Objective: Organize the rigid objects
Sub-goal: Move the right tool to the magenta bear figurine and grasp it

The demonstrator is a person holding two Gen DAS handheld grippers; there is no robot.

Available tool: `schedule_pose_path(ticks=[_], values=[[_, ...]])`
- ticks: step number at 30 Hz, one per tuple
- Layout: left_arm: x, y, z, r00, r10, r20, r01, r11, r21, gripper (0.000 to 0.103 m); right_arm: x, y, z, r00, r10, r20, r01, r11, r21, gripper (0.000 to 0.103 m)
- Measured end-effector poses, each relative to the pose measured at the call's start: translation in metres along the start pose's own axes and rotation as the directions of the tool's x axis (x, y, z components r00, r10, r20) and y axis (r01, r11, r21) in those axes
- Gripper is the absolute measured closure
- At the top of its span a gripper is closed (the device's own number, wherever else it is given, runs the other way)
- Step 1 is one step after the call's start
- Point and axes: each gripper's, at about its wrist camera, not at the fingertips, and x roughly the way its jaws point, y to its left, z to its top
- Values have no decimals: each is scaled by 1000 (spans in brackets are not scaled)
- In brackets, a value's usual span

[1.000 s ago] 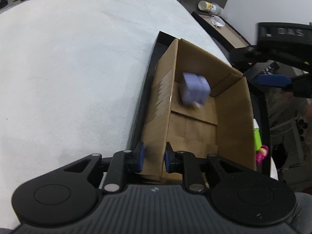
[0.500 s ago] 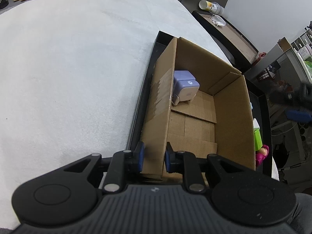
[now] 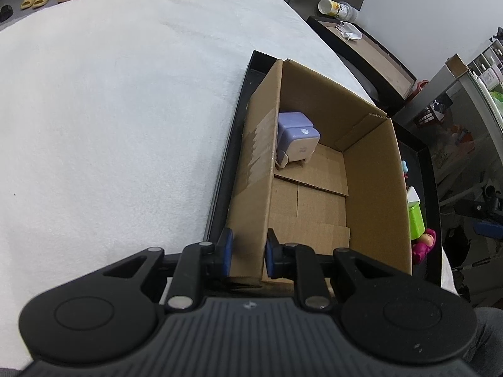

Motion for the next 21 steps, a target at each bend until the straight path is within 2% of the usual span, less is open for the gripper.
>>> schedule_pose_path(ticks=[11,17,19,21], values=[[1,-7,-1,999,36,-2,-36,999,2,85,16,-58,-5,999,-24,-38,28,994,107,13],[3,-12,-2,998,63,-4,-62,998,25,85,36,-72,-9,996,-22,-91,34,990,135,14],[3,-12,-1,998,64,-4,-64,998,20,85,45,-74,-12,994,-19,-112,35,988,150,17],[3,-12,0,998,65,0,-65,998,14,85,54,-77,-15,991,-2,-132,25,984,175,26]])
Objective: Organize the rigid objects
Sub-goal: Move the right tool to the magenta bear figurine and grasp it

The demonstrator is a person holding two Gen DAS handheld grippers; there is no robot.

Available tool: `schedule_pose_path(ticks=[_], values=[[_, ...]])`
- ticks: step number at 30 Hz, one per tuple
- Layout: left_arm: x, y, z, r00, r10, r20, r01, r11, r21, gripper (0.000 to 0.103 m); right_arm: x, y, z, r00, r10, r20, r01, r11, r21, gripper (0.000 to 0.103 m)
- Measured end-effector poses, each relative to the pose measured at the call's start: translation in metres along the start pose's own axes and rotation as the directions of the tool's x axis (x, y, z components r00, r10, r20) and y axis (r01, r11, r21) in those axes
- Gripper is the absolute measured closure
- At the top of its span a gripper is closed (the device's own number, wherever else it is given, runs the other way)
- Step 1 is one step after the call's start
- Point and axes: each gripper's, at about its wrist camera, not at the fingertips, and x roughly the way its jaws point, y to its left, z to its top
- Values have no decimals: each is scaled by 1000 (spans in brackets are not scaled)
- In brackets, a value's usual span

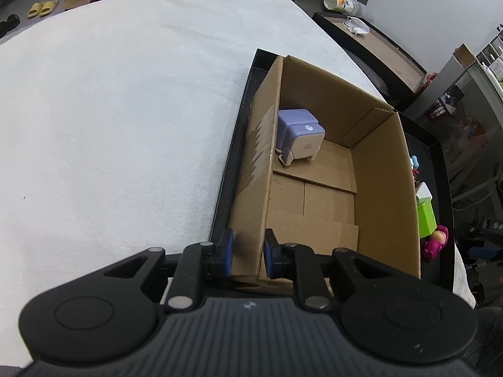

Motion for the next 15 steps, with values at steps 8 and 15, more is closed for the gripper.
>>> schedule_pose_path(ticks=[8,15], values=[[3,4,2,1000,-5,-11,5,999,-38,85,31,-11,-4,997,27,-74,-20,996,89,47],[3,4,1,1000,-8,-9,8,999,-34,84,44,-7,-3,998,9,-59,-5,998,58,46]])
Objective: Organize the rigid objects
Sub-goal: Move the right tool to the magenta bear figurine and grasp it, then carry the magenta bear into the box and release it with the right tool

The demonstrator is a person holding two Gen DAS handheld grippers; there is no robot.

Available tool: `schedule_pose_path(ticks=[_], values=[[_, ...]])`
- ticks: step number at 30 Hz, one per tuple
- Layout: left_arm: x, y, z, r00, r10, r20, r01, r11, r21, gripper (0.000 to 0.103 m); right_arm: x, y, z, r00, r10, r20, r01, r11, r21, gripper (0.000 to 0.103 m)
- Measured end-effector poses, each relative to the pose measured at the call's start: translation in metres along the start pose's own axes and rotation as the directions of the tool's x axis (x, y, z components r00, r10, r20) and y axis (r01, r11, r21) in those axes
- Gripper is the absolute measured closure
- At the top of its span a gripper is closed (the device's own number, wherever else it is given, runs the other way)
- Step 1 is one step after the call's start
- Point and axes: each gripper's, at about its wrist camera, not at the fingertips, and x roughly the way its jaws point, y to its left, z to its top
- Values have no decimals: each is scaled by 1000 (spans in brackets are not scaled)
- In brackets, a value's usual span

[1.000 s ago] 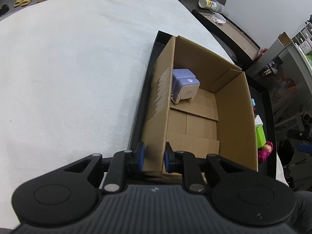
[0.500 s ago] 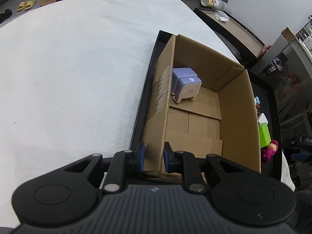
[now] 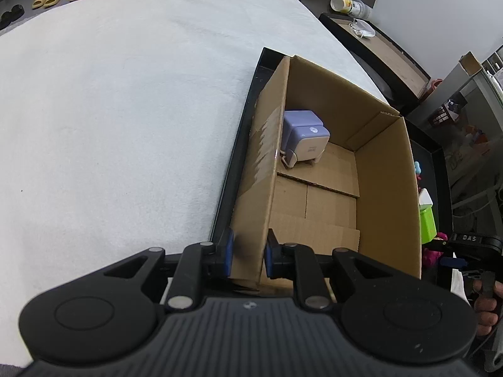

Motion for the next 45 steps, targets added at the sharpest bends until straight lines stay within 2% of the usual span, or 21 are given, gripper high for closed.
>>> schedule_pose_path(ticks=[4,5,6,8,11,14,29,35,45], values=[[0,1,0,1000,-1,0,1,1000,0,84,8,1,0,1000,-20,-1,20,1000,-5,47],[0,1,0,1000,1,-1,-1,1000,3,84,11,0,-1,1000,-23,-9,23,1000,-1,52],[1,0,0,1000,3,-3,-3,1000,6,84,13,0,-1,1000,-27,-14,27,1000,2,63],[1,-2,0,1000,8,-3,-8,1000,14,84,11,1,-1,999,-37,-4,37,999,-9,69],[2,-2,0,1000,7,-1,-7,1000,14,84,8,-2,0,1000,1,-18,-1,1000,6,70],[2,-1,0,1000,2,-2,-2,1000,5,84,1,-1,0,1000,-8,-11,8,1000,-4,70],[-6,2,-3,1000,-23,19,23,1000,0,85,-53,13,7,995,45,86,-43,999,-22,70],[-7,5,-3,999,-36,22,36,999,-3,85,-79,36,10,988,85,127,-76,994,-74,70],[-7,7,-2,999,-46,25,46,999,-3,85,-106,95,17,982,126,137,-103,980,-169,70]])
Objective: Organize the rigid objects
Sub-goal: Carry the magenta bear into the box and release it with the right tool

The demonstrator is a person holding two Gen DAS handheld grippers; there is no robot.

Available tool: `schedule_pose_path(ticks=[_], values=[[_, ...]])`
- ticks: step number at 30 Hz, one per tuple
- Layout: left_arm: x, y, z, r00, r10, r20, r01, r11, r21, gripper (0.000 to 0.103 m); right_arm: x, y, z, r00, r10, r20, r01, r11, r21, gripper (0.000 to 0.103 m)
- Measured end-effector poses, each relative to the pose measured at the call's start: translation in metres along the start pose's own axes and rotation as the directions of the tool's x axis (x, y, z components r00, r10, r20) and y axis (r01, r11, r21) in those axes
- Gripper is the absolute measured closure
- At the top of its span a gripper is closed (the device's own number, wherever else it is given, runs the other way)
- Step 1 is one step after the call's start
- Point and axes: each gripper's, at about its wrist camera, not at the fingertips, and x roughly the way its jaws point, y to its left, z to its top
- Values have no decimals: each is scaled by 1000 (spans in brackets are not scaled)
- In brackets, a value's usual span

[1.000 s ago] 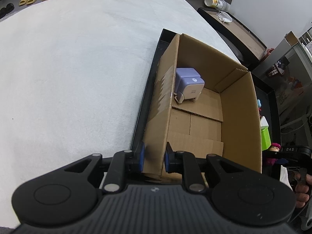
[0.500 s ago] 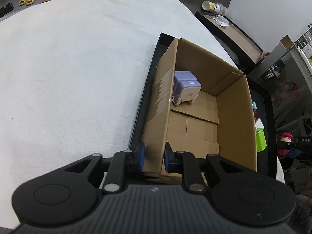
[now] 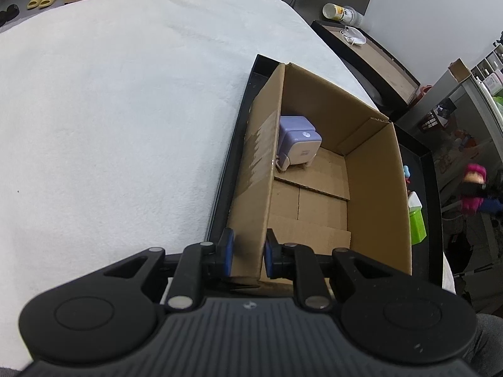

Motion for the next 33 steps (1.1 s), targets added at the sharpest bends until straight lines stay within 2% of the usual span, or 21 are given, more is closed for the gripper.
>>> schedule_pose_path(ticks=[8,19,33], values=[[0,1,-1,1000,-8,1,8,1000,7,85,-1,37,5,1000,-8,-11,7,997,-77,70],[1,2,0,1000,-16,1,16,1000,16,85,7,92,10,999,48,-20,-50,984,-168,70],[1,7,0,1000,-31,4,31,1000,-6,85,31,130,11,999,28,-41,-38,965,-258,69]])
